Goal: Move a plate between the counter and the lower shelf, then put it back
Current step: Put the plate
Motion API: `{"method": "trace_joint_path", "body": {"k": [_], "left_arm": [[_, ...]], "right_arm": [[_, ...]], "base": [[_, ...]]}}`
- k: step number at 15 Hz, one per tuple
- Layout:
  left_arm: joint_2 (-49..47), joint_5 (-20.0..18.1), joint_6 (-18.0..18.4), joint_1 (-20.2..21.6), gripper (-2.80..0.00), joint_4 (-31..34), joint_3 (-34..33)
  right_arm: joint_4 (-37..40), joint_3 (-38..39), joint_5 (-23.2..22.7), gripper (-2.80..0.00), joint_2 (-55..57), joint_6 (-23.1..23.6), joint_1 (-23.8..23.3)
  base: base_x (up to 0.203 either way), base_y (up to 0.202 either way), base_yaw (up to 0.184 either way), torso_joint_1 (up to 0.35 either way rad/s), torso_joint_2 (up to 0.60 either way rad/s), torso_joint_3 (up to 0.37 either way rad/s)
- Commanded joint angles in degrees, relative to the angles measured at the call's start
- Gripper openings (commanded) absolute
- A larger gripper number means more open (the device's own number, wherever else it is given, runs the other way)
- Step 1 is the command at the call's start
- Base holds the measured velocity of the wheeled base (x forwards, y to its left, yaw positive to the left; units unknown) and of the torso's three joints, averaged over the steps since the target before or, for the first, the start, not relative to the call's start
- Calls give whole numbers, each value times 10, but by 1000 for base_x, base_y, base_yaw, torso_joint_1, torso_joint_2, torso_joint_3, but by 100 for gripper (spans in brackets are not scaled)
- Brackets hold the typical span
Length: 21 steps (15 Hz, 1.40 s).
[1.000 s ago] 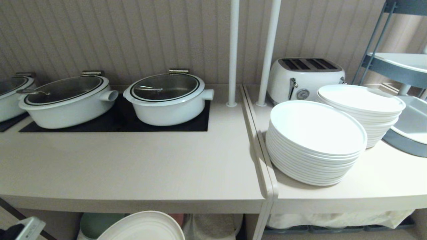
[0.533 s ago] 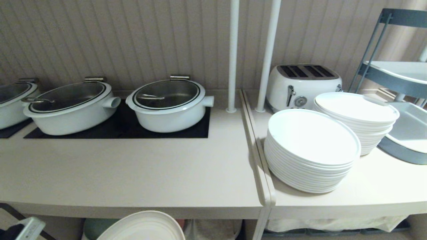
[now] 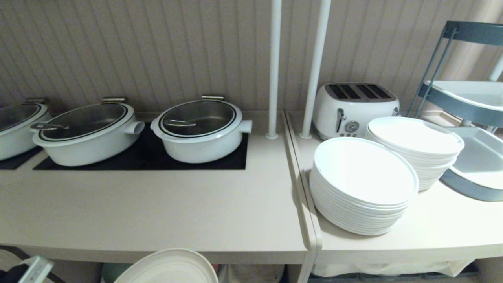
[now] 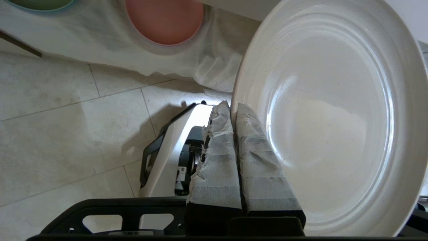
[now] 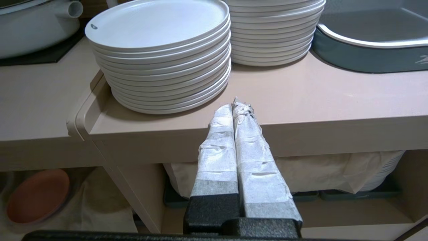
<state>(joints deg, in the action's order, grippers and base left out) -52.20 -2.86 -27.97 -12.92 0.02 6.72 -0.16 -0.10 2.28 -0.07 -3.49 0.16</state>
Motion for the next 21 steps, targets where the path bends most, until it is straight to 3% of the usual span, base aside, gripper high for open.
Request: {"method": "trace_joint_path", "body": {"k": [1, 6, 21], "left_arm": [[-2, 0, -2, 0, -280, 0, 1], [-9, -1, -2, 0, -280, -1, 9], [-68, -21, -2, 1, -280, -2, 87]], "right_arm": [[0, 0, 0, -280, 1, 0, 0], [0, 0, 0, -280, 1, 0, 0], [0, 0, 0, -280, 1, -1, 0]], "base": [[0, 0, 0, 157, -301, -150], [0, 0, 0, 101, -210, -102], [0, 0, 0, 0, 0, 0]]}}
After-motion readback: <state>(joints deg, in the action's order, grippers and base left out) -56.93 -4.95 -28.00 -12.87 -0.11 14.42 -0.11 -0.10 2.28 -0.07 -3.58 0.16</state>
